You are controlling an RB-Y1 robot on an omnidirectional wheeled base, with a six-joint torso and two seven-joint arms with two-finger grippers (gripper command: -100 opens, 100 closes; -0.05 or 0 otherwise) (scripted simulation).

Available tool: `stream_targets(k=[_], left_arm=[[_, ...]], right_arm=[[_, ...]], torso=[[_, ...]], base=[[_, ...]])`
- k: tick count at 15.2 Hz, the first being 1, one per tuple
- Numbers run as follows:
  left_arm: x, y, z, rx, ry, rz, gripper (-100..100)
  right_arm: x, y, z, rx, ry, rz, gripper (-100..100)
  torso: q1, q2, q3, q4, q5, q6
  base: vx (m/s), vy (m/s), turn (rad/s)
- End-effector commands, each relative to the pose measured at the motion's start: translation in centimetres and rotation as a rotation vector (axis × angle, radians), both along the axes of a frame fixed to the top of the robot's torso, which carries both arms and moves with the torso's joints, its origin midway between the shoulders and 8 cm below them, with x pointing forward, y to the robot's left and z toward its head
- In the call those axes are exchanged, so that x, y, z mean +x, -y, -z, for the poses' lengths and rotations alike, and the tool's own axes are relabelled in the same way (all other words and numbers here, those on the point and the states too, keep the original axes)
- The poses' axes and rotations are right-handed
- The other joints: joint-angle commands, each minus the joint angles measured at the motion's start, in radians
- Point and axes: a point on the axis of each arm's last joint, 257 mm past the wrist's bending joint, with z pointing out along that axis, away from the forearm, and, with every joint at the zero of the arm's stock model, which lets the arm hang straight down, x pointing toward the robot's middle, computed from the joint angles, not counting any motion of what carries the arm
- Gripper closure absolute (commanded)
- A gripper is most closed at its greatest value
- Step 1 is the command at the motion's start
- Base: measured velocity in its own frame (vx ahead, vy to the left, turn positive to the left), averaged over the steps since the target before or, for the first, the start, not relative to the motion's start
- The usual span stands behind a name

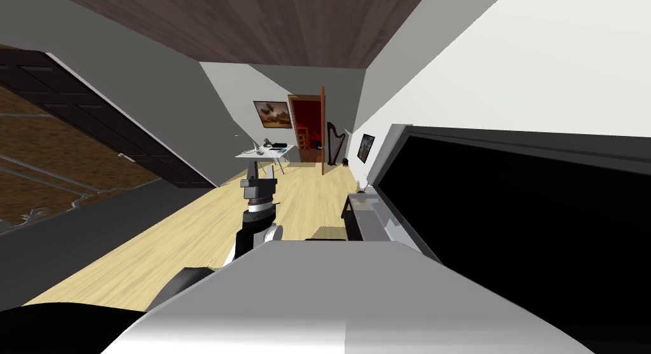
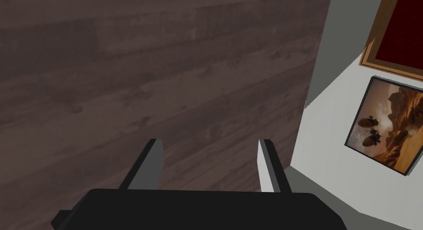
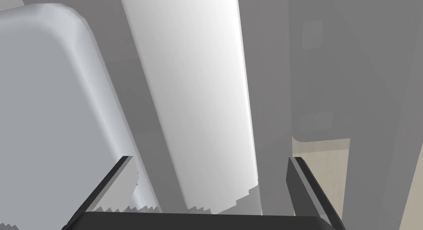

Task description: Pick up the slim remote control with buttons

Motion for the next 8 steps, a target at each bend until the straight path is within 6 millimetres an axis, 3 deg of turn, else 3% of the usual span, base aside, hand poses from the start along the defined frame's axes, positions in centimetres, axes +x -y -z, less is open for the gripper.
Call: stream_targets(k=[1,5,8], left_arm=[[0.0,0.0,0.0,0.000,0.000,0.000,0],[0.0,0.0,0.0,0.000,0.000,0.000,0],[0.0,0.0,0.0,0.000,0.000,0.000,0]], right_arm=[[0.0,0.0,0.0,0.000,0.000,0.000,100],[0.0,-0.2,0.0,0.004,0.000,-0.003,100],[0.5,0.9,-1.3,0.003,-0.002,-0.009,100]], torso=[[0.000,0.000,0.000,0.000,0.000,0.000],[-0.002,0.000,0.000,0.000,-0.001,0.001],[-0.001,-0.001,0.000,0.000,0.000,0.002]], base=[[0.000,0.000,0.000],[0.000,0.001,0.003],[0.009,0.026,-0.080]])
